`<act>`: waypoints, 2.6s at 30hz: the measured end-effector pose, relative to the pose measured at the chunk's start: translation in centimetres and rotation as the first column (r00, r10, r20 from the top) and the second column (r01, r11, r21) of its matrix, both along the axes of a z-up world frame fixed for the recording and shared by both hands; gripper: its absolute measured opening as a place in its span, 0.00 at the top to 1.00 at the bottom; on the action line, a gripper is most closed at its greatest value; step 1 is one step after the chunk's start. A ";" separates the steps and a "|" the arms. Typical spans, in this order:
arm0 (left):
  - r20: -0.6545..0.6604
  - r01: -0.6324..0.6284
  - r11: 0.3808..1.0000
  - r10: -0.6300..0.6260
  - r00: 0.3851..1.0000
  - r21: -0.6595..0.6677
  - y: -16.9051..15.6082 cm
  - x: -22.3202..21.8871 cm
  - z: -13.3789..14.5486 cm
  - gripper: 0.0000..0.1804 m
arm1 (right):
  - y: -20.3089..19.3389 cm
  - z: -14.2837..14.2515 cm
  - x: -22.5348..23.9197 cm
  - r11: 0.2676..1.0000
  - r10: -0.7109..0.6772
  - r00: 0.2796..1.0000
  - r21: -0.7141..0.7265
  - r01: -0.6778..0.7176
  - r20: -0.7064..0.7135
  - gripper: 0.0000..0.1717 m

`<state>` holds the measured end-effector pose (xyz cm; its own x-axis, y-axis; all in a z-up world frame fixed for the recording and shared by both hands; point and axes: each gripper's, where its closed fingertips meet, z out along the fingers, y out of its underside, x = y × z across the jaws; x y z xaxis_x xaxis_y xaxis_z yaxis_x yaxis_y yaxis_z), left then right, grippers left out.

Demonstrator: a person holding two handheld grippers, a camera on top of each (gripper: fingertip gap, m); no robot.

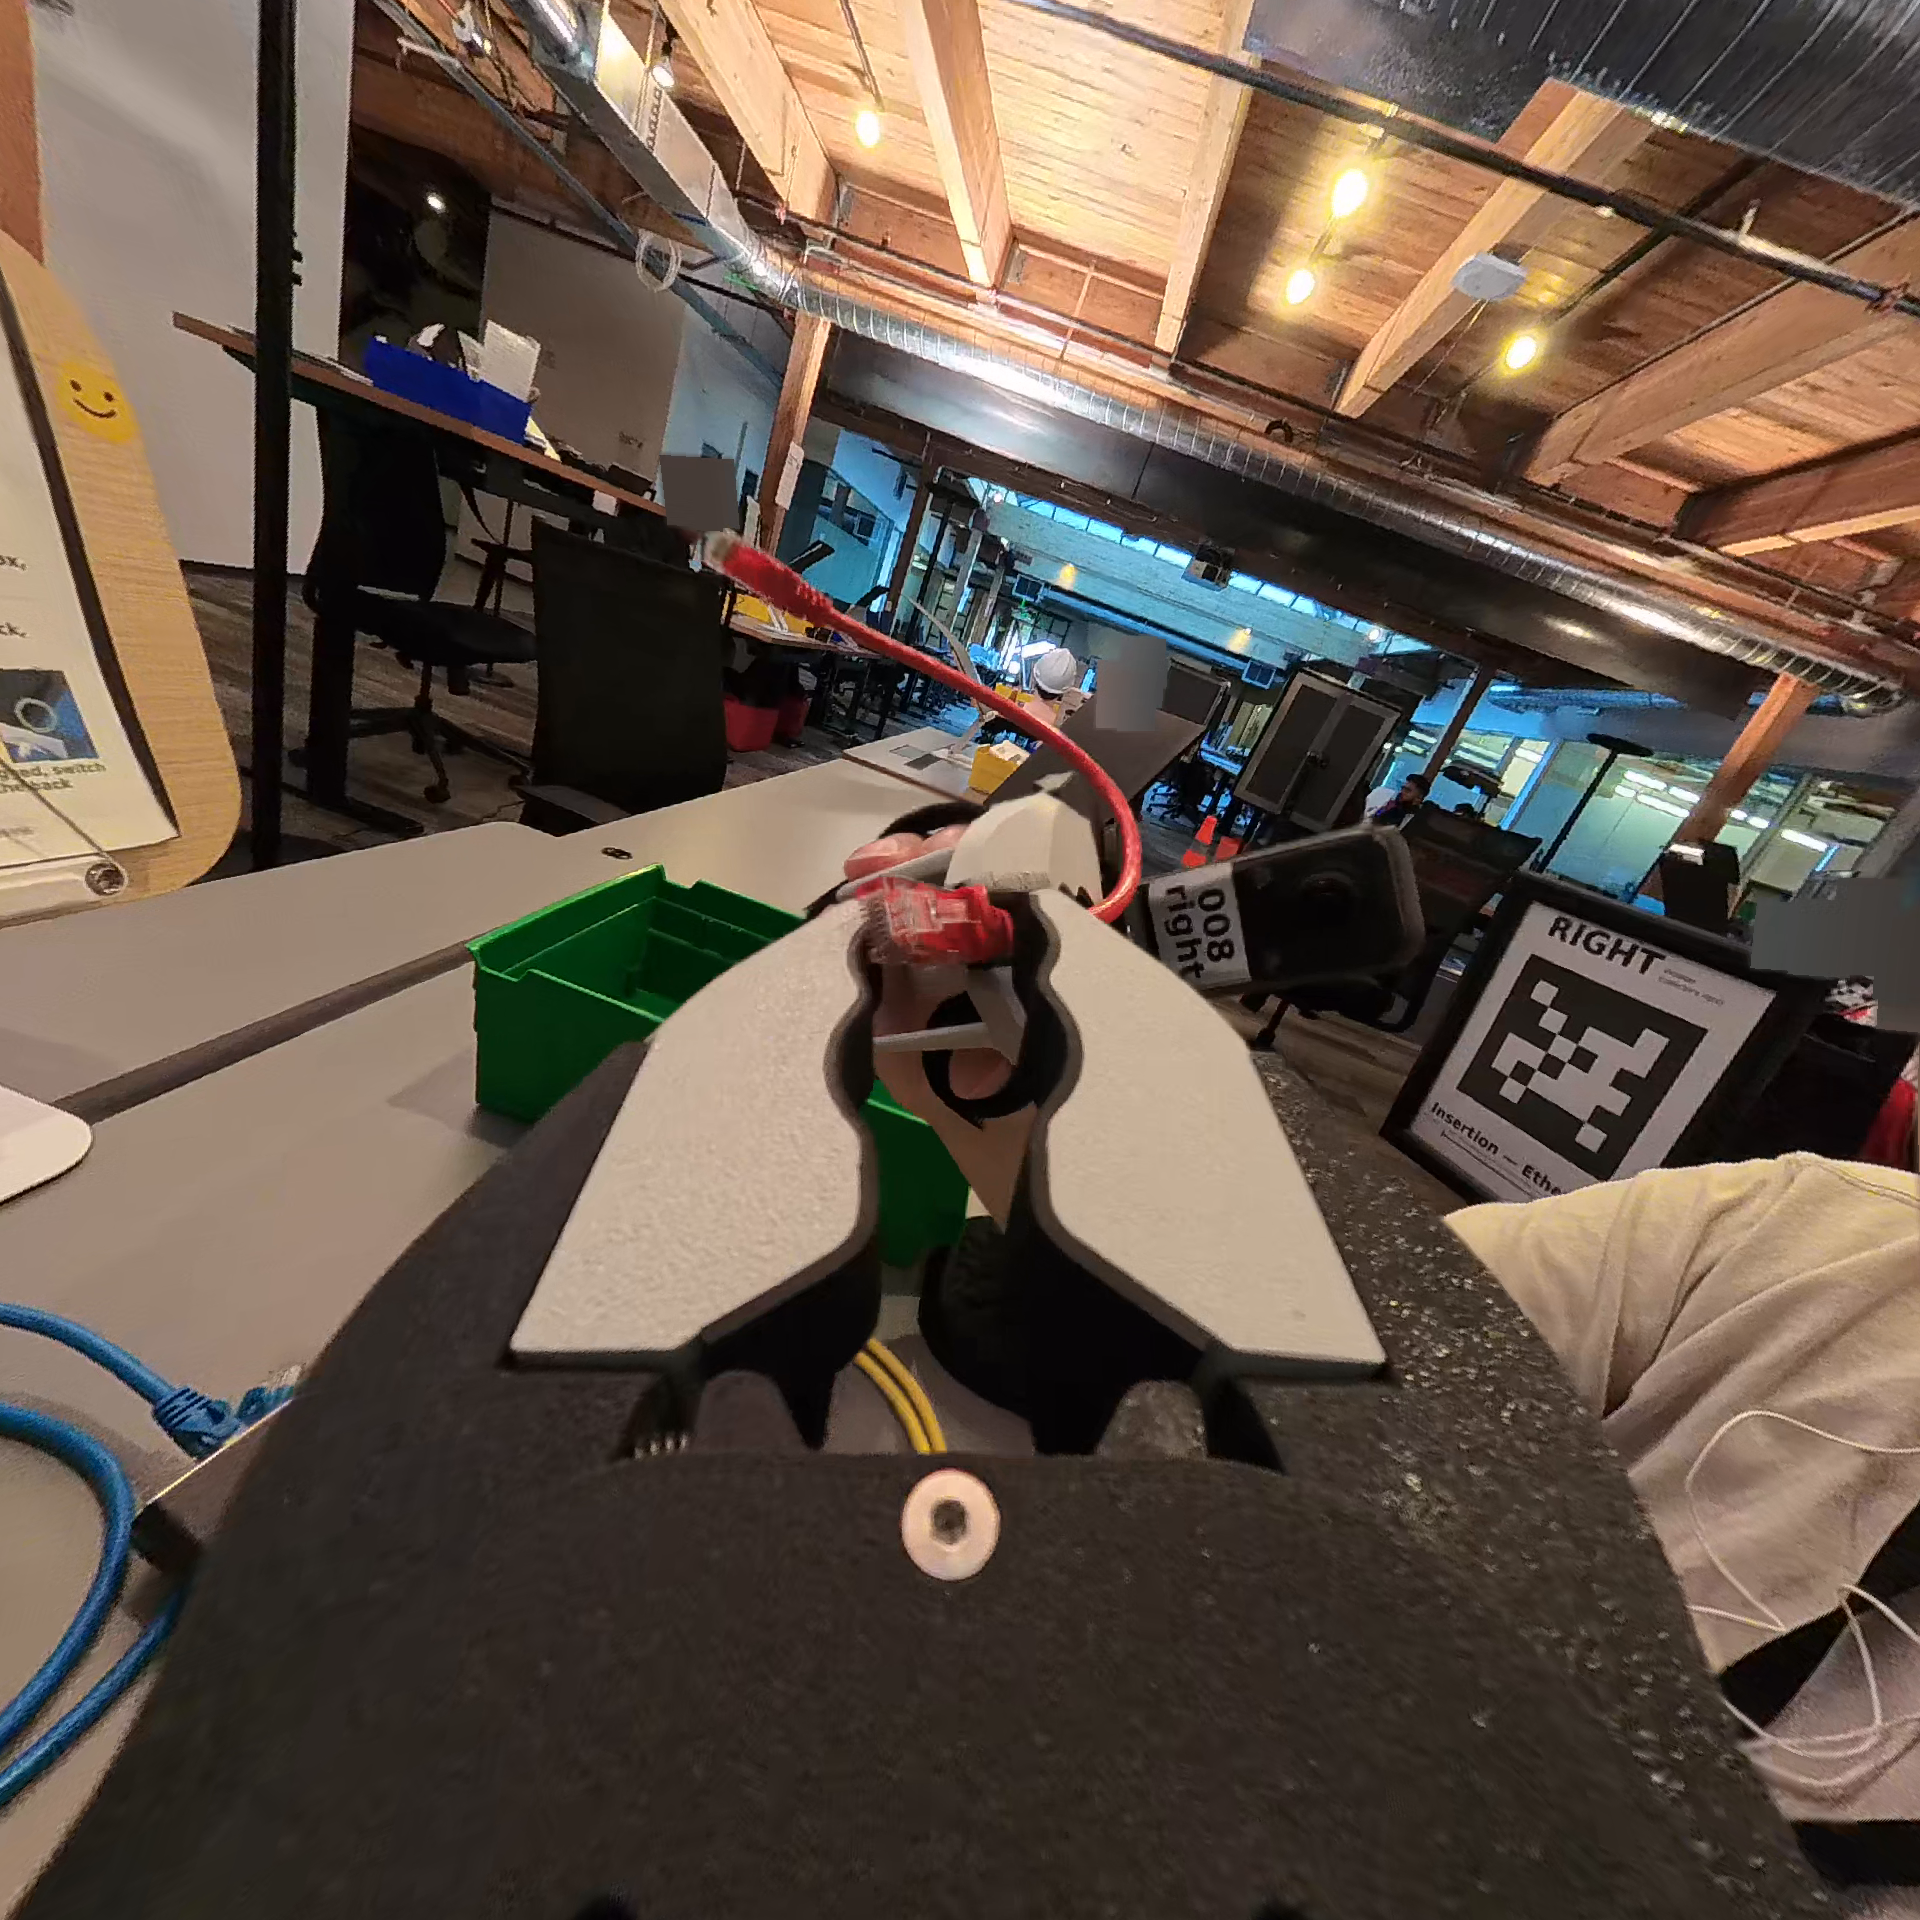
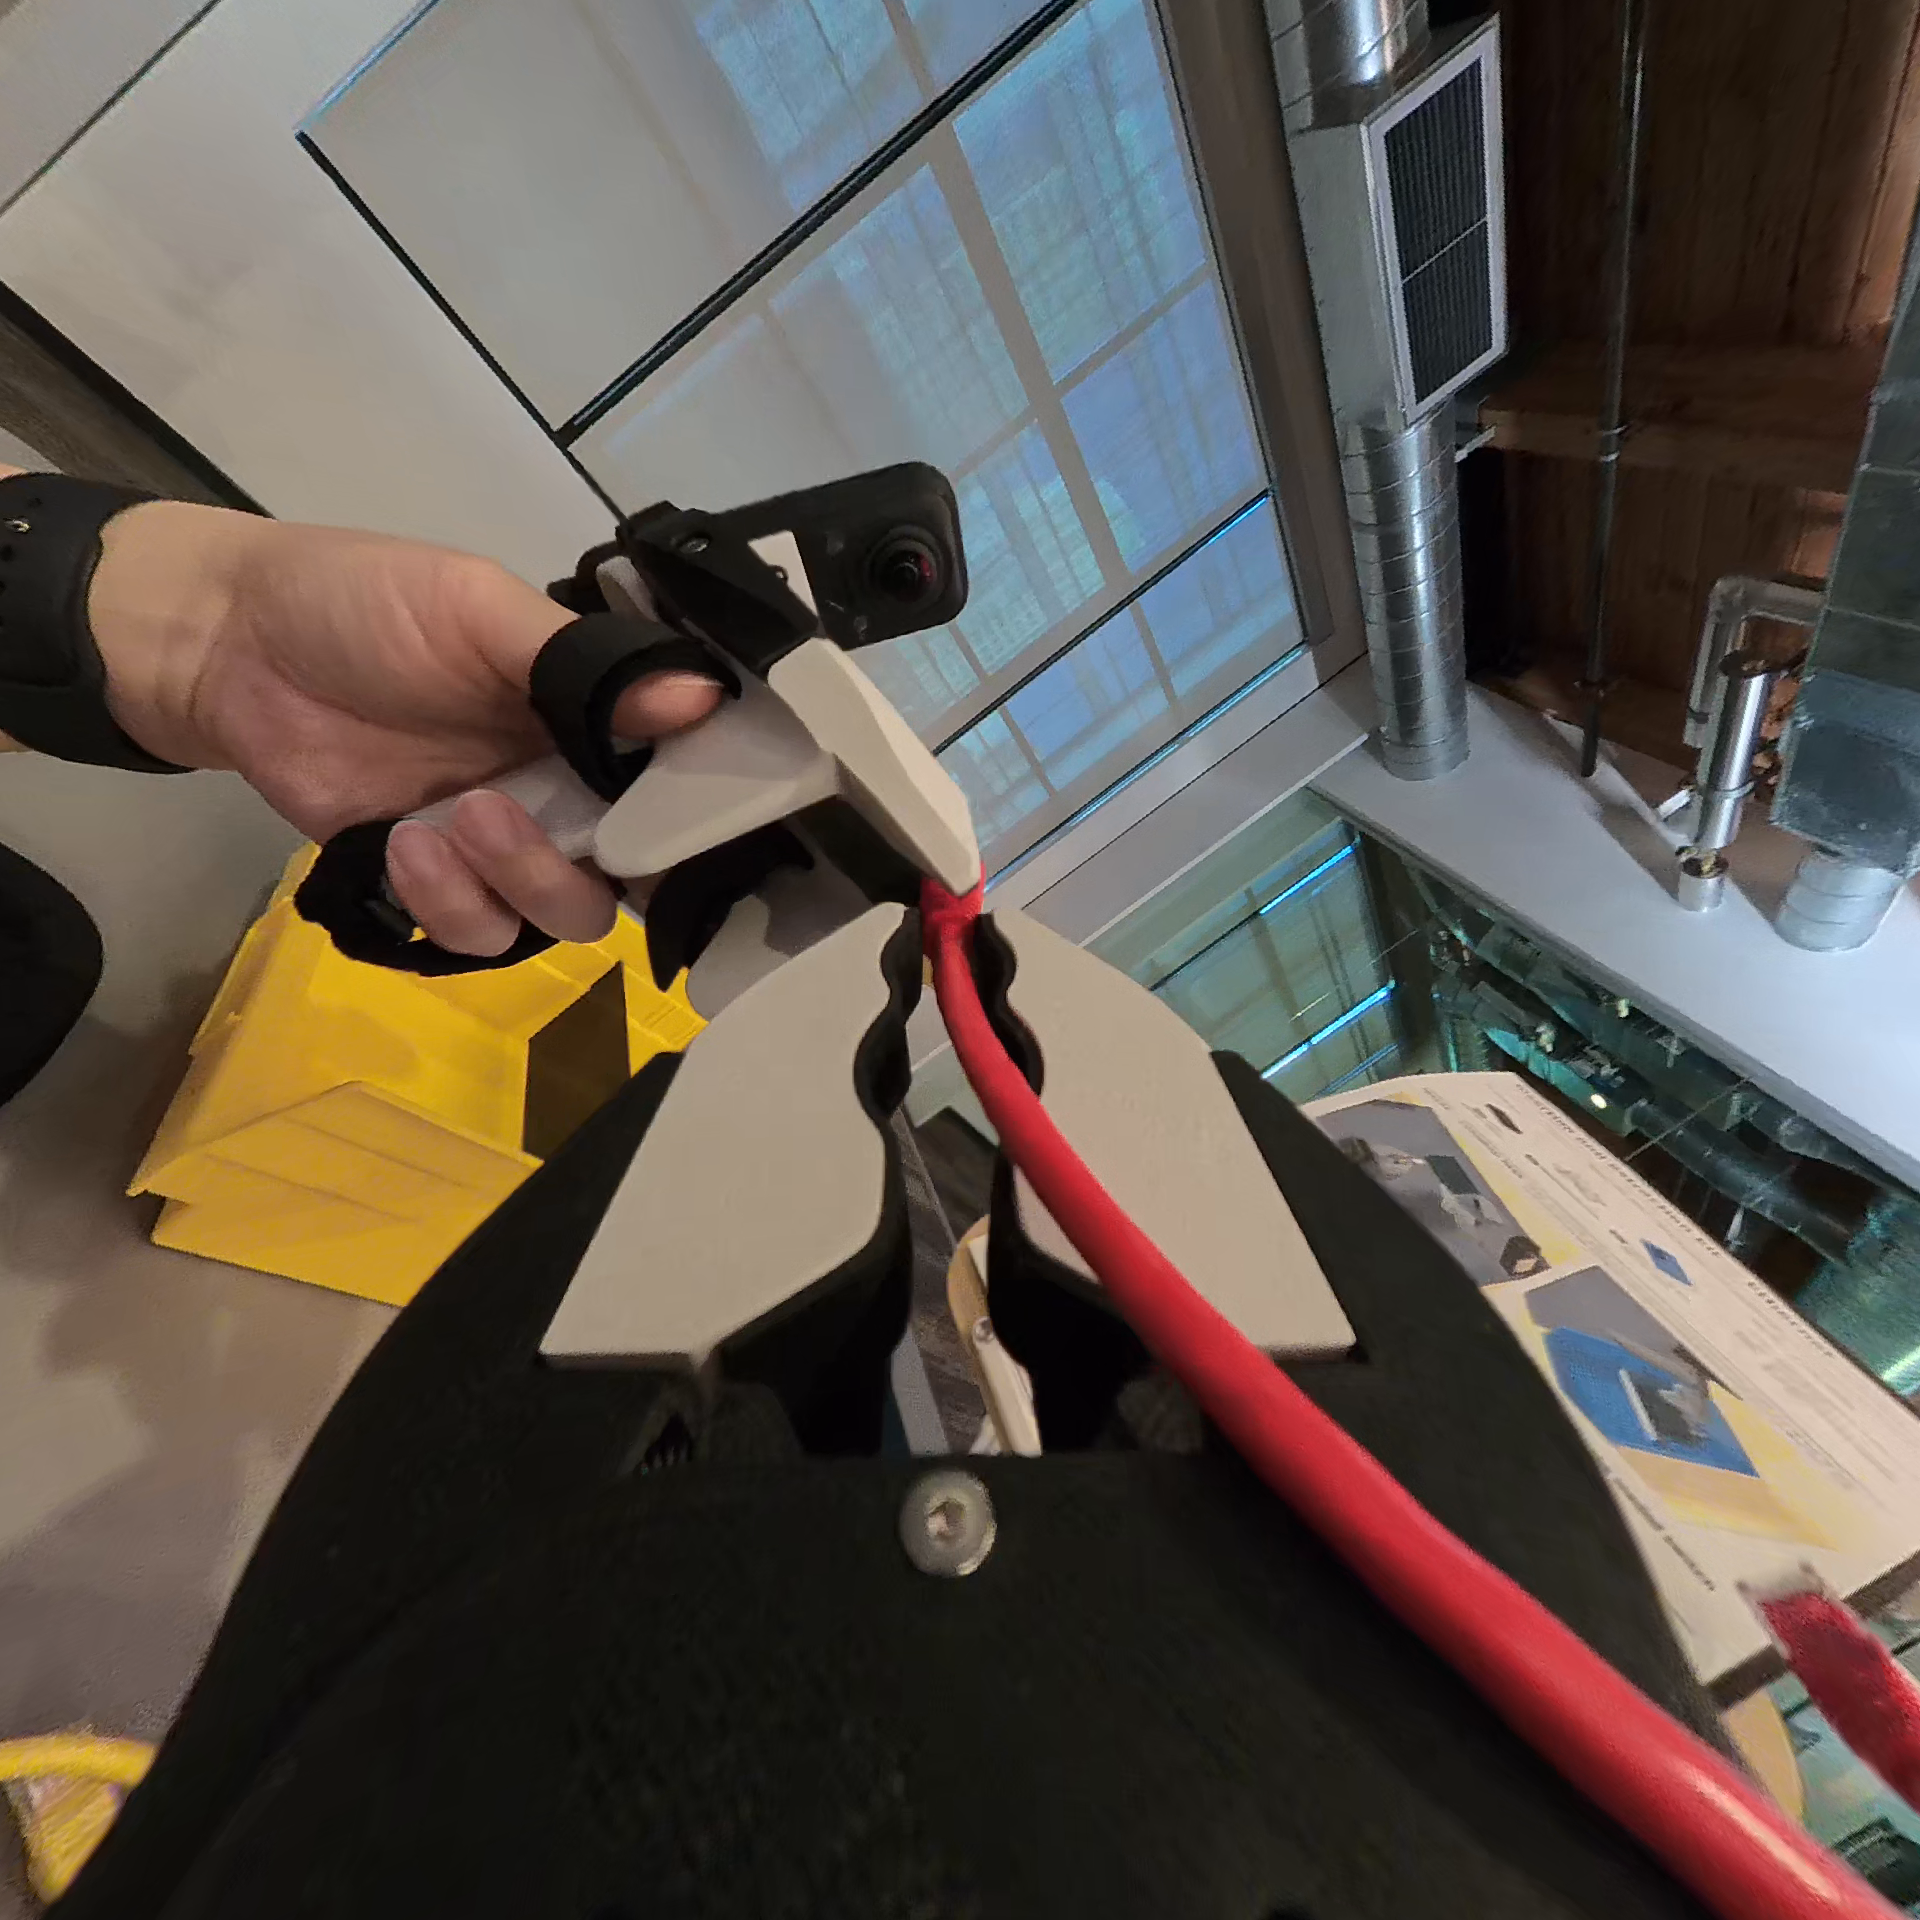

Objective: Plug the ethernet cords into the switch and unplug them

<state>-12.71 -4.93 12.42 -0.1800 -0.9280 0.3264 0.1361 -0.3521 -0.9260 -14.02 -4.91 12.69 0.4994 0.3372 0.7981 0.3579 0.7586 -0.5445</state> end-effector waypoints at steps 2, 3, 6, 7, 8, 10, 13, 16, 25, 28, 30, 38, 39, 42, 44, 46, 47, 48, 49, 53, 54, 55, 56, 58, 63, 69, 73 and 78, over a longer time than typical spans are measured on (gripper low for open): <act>0.023 0.009 1.000 -0.009 1.000 -0.019 0.0 -0.3 0.2 0.87 | -0.2 0.1 -0.1 1.000 -0.001 1.000 0.014 0.001 0.001 0.94; 0.033 0.013 1.000 -0.012 0.999 -0.026 0.0 -0.4 0.3 0.87 | -0.2 0.1 -0.1 1.000 -0.001 1.000 0.019 0.001 0.001 0.94; 0.070 0.015 0.999 -0.011 0.997 -0.048 0.2 -0.9 0.7 0.86 | -0.2 0.2 0.0 1.000 -0.004 1.000 0.027 0.005 -0.007 0.94; 0.075 0.003 0.999 0.000 0.997 -0.047 0.4 -1.0 0.8 0.88 | -0.2 0.2 0.0 1.000 -0.001 1.000 0.026 0.002 -0.006 0.94; 0.069 -0.008 0.999 0.011 0.998 -0.038 0.5 -1.0 0.8 0.89 | -0.1 0.1 0.0 1.000 -0.002 1.000 0.022 0.002 -0.003 0.94; 0.051 -0.029 0.999 0.030 0.998 -0.024 0.6 -1.0 0.6 0.89 | 0.1 -0.1 0.0 1.000 -0.001 1.000 0.005 0.001 0.006 0.94; 0.026 -0.058 0.998 0.058 0.998 -0.002 0.8 -0.9 0.3 0.89 | 0.3 -0.3 0.1 1.000 0.004 1.000 -0.026 -0.004 0.002 0.94; 0.017 -0.058 0.998 0.058 0.998 -0.011 1.0 -0.9 0.1 0.89 | 0.4 -0.4 0.1 1.000 -0.007 1.000 -0.017 0.007 0.009 0.94; -0.001 -0.085 0.996 0.085 0.996 -0.005 1.4 -0.9 -0.2 0.89 | 0.8 -0.7 0.0 0.999 -0.027 1.000 -0.024 0.027 0.011 0.94; -0.007 -0.091 0.996 0.091 0.996 -0.007 1.5 -0.9 -0.3 0.89 | 1.0 -0.8 0.0 0.999 -0.036 0.999 -0.037 0.037 0.019 0.94; -0.005 -0.087 0.996 0.087 0.996 -0.007 1.5 -0.9 -0.3 0.89 | 0.9 -0.8 0.1 0.999 -0.035 0.999 -0.035 0.035 0.018 0.94; 0.015 -0.108 0.994 0.108 0.994 0.000 1.7 -1.4 0.0 0.81 | 0.8 0.0 1.1 0.996 -0.043 0.999 -0.075 0.043 0.000 0.94; 0.021 -0.122 0.993 0.122 0.992 0.001 2.0 -1.8 0.1 0.80 | 0.8 0.4 1.7 0.995 -0.056 0.998 -0.078 0.055 -0.007 0.94; -0.078 -0.194 0.979 0.199 0.977 0.064 3.3 -2.5 -1.5 0.80 | -0.2 2.4 3.7 0.995 -0.085 0.995 -0.049 0.082 -0.048 0.94; -0.229 -0.231 0.965 0.254 0.940 0.125 4.3 -2.1 -4.2 0.78 | -1.2 3.8 4.8 0.995 -0.085 0.995 -0.050 0.082 -0.059 0.94; -0.365 -0.221 0.954 0.283 0.887 0.202 4.7 -1.1 -7.0 0.78 | -2.7 4.7 5.4 0.997 -0.064 0.997 -0.047 0.061 -0.047 0.94; -0.418 -0.198 0.949 0.287 0.862 0.244 4.8 -0.5 -8.1 0.78 | -3.4 5.0 5.6 0.998 -0.052 0.998 -0.044 0.050 -0.035 0.94; -0.458 -0.176 0.942 0.295 0.838 0.284 5.1 0.3 -9.0 0.78 | -4.2 5.3 5.9 0.998 -0.045 0.999 -0.038 0.044 -0.024 0.94; -0.493 -0.145 0.937 0.293 0.819 0.317 5.2 1.1 -9.8 0.78 | -4.9 5.6 6.1 0.999 -0.038 0.999 -0.035 0.038 -0.014 0.94; -0.679 0.078 0.870 0.320 0.661 0.487 7.1 3.3 -14.1 0.70 | -7.3 6.9 7.2 1.000 -0.015 1.000 -0.002 0.015 -0.017 0.94; -0.735 0.146 0.841 0.355 0.578 0.521 8.0 3.3 -15.8 0.67 | -7.8 7.2 7.5 1.000 -0.004 1.000 0.006 0.004 -0.028 0.94; -0.780 0.210 0.816 0.388 0.491 0.539 8.9 3.2 -17.4 0.65 | -8.3 7.5 7.7 1.000 0.008 0.999 0.010 -0.008 -0.035 0.94; -0.816 0.272 0.801 0.405 0.412 0.534 9.4 3.2 -18.8 0.65 | -8.6 7.7 8.0 1.000 0.010 0.999 0.016 -0.010 -0.040 0.94; -0.853 0.330 0.793 0.427 0.299 0.512 10.2 3.6 -21.1 0.69 | -8.9 8.1 8.7 0.999 0.000 0.999 0.035 0.002 -0.054 0.94; -0.870 0.407 0.770 0.451 0.199 0.492 11.8 4.7 -24.3 0.62 | -9.8 8.6 9.9 0.999 0.015 0.997 0.052 -0.010 -0.081 0.94; -0.890 0.464 0.766 0.436 0.132 0.444 12.6 4.7 -25.7 0.59 | -10.4 9.2 11.0 0.997 0.036 0.992 0.077 -0.026 -0.122 0.94; -0.903 0.484 0.781 0.427 0.045 0.394 12.5 4.6 -26.8 0.59 | -10.7 9.5 11.5 0.996 0.038 0.990 0.086 -0.026 -0.136 0.94; -0.925 0.345 0.875 0.378 -0.045 0.340 12.1 4.7 -27.5 0.60 | -11.8 10.0 12.3 0.993 0.052 0.986 0.111 -0.034 -0.160 0.94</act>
